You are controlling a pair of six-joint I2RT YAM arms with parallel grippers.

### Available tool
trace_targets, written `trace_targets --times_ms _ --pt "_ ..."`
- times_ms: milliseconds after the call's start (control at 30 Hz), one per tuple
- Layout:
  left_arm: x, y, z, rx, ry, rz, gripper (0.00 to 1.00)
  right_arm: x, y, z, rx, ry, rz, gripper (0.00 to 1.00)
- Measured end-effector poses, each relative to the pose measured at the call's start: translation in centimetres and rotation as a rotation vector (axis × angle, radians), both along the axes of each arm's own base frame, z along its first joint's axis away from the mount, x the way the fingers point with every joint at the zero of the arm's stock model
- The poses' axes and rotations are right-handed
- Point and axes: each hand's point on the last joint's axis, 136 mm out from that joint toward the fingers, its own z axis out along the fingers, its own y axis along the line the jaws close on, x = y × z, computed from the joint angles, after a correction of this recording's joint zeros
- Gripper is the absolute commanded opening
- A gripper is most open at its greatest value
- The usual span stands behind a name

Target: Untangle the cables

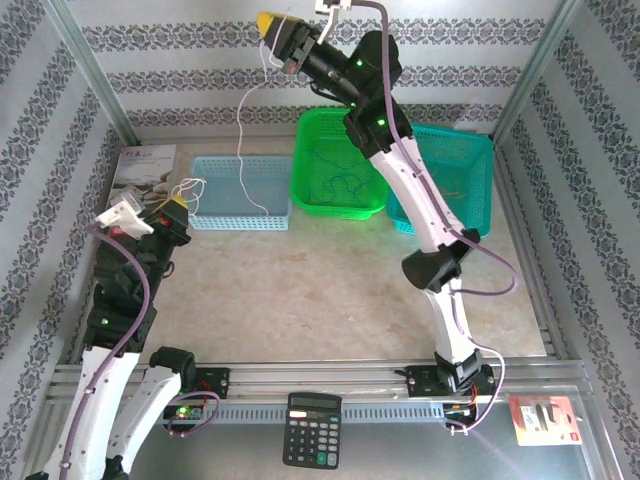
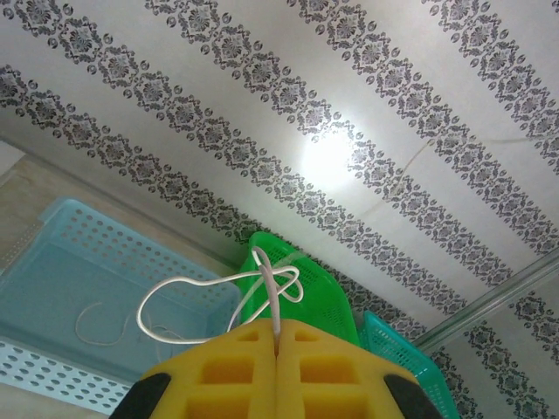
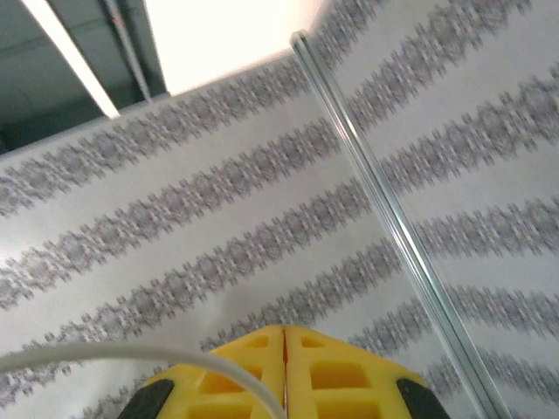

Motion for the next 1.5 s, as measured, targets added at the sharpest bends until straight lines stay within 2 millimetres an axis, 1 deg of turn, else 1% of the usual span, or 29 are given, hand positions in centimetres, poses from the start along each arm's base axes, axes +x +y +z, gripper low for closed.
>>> trace_targets --times_ms 33,100,200,300,400,433,500,600,633,700,733,767,800,867,900,1000,1100,1167,1233,1267,1333,1433,1500 --pt "-0.1 0.1 0.0 0.001 -0.001 0.005 0.0 0.3 -0.1 0.1 0.018 -0.009 0.001 0.0" --pt "-0.3 0.2 0.0 0.004 -0.002 0.011 0.0 1.2 -0.1 -0.4 0.031 0.004 0.004 0.0" --pt "-0.4 0.3 -0.1 0.006 0.005 0.014 0.0 3.1 0.4 -2.4 0.023 0.04 -0.002 0.0" --pt "-0.6 0.3 -0.2 0.006 0.006 0.014 0.0 5.1 1.5 -5.5 -0.01 0.09 -0.005 0.0" --pt "-0.8 0.4 0.0 0.004 -0.002 0.014 0.0 6.5 3.7 -9.4 -0.051 0.126 0.035 0.0" --pt "-0.9 0.4 0.1 0.004 -0.005 0.014 0.0 6.9 4.8 -11.3 -0.073 0.147 0.053 0.0" --pt "-1.0 0.4 0.2 0.003 -0.009 0.014 0.0 7.6 7.0 -16.0 -0.131 0.208 0.087 0.0" --pt "-1.1 0.3 0.2 0.002 -0.011 0.005 0.0 8.4 10.4 -26.3 -0.265 0.354 0.118 0.0" --pt "-1.1 0.2 0.2 0.002 -0.01 0.0 0.0 8.5 11.1 -29.1 -0.299 0.39 0.123 0.0" --pt "-1.0 -0.1 -0.1 -0.003 -0.005 -0.016 0.0 8.6 12.2 -35.6 -0.379 0.48 0.134 0.0" --pt "-1.0 -0.2 -0.2 -0.005 -0.002 -0.023 0.0 8.4 12.6 -38.2 -0.416 0.517 0.139 0.0" --pt "-1.0 -0.4 -0.3 -0.006 0.001 -0.031 0.0 8.0 12.8 -40.9 -0.456 0.559 0.143 0.02" --pt "-1.0 -0.5 -0.4 -0.006 0.003 -0.039 0.0 7.6 12.9 -43.0 -0.489 0.589 0.147 0.13" --pt "-1.0 -0.8 -0.4 -0.01 0.001 -0.054 0.0 7.2 12.6 -45.7 -0.538 0.634 0.144 0.41" --pt "-1.0 -0.9 -0.3 -0.012 -0.004 -0.063 0.0 7.1 12.4 -46.5 -0.557 0.642 0.139 0.5" --pt "-0.9 -1.5 0.0 -0.021 -0.016 -0.092 0.0 7.1 12.3 -46.8 -0.581 0.625 0.131 0.65" --pt "-0.5 -2.1 -0.1 -0.025 -0.015 -0.123 0.0 7.1 11.9 -46.2 -0.598 0.61 0.121 0.68" --pt "-0.2 -2.5 -0.3 -0.029 -0.011 -0.147 0.0 7.1 11.6 -45.3 -0.604 0.598 0.117 0.68" --pt "0.1 -3.0 -0.5 -0.035 -0.011 -0.17 0.0 6.7 11.3 -43.7 -0.603 0.583 0.116 0.68" --pt "0.3 -3.2 -0.7 -0.042 -0.012 -0.182 0.0 6.4 11.0 -42.6 -0.598 0.571 0.114 0.68" --pt "0.5 -3.7 -1.0 -0.062 -0.016 -0.206 0.0 5.6 9.9 -40.5 -0.593 0.555 0.107 0.67" --pt "0.9 -4.4 -1.4 -0.104 -0.027 -0.245 0.0 3.7 7.9 -37.0 -0.575 0.524 0.095 0.65" --pt "1.3 -4.9 -1.6 -0.141 -0.037 -0.271 0.0 1.9 6.1 -34.8 -0.561 0.507 0.086 0.63"
